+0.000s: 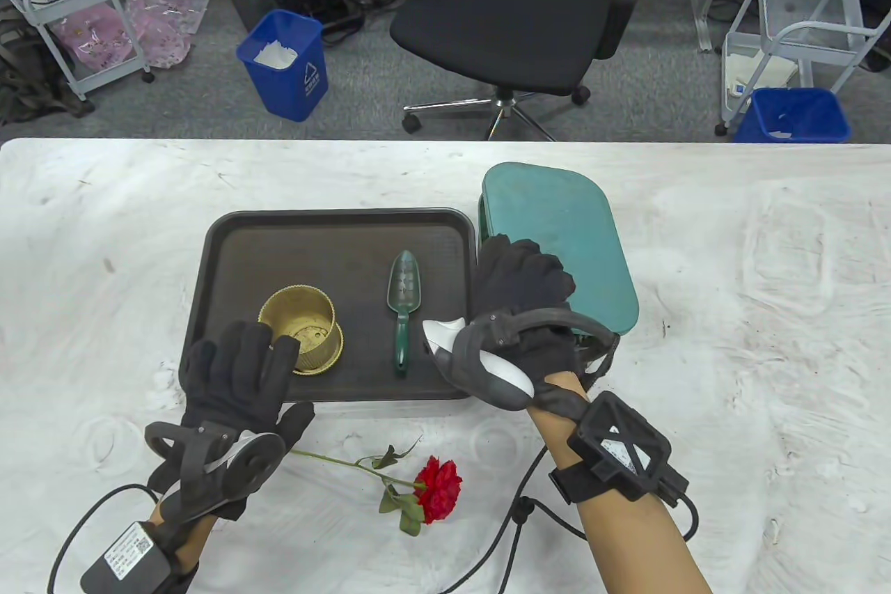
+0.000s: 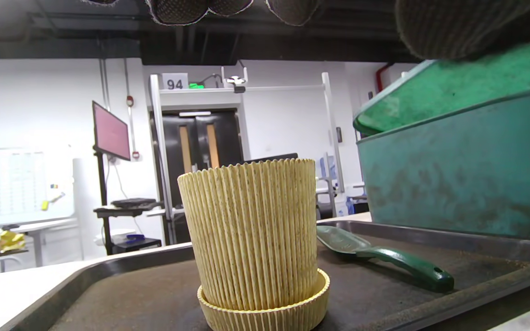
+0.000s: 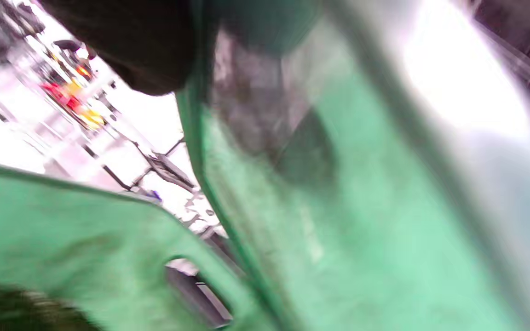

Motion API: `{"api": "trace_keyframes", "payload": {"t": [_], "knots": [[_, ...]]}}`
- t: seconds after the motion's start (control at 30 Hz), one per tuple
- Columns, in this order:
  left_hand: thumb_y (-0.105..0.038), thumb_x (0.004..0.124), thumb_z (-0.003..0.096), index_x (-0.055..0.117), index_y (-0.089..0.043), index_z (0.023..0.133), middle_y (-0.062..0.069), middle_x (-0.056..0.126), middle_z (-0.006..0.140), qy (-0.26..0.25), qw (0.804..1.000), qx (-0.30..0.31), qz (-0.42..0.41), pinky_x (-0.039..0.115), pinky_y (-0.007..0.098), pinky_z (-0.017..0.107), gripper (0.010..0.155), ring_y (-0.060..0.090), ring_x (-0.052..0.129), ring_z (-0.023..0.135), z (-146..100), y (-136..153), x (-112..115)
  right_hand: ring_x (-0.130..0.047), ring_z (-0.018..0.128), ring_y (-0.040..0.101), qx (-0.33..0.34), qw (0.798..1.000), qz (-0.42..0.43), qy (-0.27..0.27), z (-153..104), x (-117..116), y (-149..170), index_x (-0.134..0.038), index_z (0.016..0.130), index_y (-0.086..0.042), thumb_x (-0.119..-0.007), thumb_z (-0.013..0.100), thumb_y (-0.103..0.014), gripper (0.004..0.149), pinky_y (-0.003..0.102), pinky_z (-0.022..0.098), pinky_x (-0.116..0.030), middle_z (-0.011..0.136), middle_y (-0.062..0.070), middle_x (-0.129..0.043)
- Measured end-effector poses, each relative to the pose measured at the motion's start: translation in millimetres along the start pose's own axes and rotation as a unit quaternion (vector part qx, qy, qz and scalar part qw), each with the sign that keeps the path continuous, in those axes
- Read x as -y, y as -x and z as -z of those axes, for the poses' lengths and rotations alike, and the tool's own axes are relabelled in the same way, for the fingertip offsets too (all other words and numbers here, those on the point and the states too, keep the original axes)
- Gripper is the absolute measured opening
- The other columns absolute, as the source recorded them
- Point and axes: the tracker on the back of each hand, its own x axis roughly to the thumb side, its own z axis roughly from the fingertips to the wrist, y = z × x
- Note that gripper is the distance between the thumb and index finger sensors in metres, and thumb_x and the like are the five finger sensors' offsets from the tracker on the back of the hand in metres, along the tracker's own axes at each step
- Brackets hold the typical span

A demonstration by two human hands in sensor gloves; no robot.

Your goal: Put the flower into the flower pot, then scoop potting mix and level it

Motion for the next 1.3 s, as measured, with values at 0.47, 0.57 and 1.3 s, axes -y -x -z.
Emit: {"api": "trace_keyframes", "payload": {"t": [0.47, 0.57, 1.3], "knots": [[-0.069, 0.069, 0.0385, 0.038, -0.033, 0.110, 0.007, 0.024, 0.117, 0.000, 1.000, -0.006, -0.002, 0.042, 0.065, 0.081, 0.086, 0.039, 0.042, 0.115, 0, 4, 0, -0.100, 0.043, 0.032, -0.115, 0.989, -0.088, -0.011, 45, 3, 69, -0.077, 0.085, -0.017, -0.077, 0.040, -0.025, 0.046, 0.043, 0.025, -0.089, 0.072, 0.010, -0.095], [-0.069, 0.069, 0.0385, 0.038, -0.033, 0.110, 0.007, 0.024, 0.117, -0.002, 1.000, -0.006, -0.003, 0.042, 0.065, 0.081, 0.086, 0.040, 0.042, 0.115, 0, 4, 0, -0.100, 0.045, 0.032, -0.178, 0.982, -0.064, -0.006, 46, -4, 95, -0.075, 0.085, -0.018, -0.075, 0.040, -0.025, 0.046, 0.044, 0.028, -0.090, 0.074, 0.009, -0.094], [-0.068, 0.069, 0.0386, 0.038, -0.032, 0.110, 0.007, 0.024, 0.117, -0.011, 1.000, -0.006, -0.006, 0.042, 0.065, 0.081, 0.086, 0.039, 0.042, 0.114, -1, 3, -1, -0.100, 0.037, 0.032, -0.544, 0.730, 0.354, -0.214, -107, -195, 189, -0.076, 0.083, -0.013, -0.075, 0.038, -0.024, 0.046, 0.042, 0.019, -0.090, 0.067, 0.013, -0.095]]}}
